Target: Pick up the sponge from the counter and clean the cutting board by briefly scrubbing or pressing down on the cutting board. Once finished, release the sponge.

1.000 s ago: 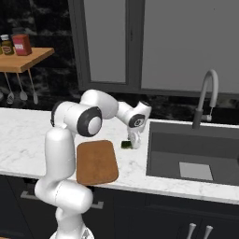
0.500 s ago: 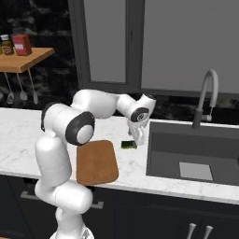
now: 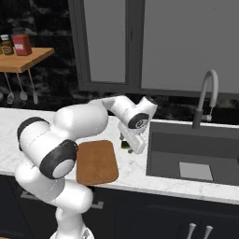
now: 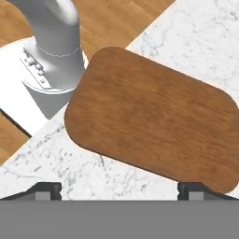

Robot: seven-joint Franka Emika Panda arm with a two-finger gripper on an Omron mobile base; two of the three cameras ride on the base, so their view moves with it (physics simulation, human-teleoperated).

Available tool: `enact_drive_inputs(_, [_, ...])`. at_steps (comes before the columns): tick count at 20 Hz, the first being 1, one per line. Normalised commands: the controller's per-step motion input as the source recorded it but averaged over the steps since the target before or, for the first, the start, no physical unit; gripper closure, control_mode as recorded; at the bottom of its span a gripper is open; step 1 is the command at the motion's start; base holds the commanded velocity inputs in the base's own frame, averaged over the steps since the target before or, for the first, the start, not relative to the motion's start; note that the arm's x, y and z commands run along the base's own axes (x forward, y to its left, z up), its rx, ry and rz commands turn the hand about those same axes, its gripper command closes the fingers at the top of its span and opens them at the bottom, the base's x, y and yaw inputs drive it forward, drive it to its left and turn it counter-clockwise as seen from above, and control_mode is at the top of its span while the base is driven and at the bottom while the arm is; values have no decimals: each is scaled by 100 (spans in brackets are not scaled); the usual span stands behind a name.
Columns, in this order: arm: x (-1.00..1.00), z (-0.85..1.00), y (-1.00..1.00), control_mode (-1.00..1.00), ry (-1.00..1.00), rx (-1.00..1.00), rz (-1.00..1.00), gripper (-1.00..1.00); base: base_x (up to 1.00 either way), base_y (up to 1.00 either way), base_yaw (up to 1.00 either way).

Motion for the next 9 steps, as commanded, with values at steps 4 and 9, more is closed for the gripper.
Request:
enact_drive_inputs(4, [-98, 65, 40, -100, -10, 2, 28, -100, 0, 0, 0])
enact_drive_inputs(9, [-87, 86, 55, -100, -14, -2, 38, -100, 0, 0, 0])
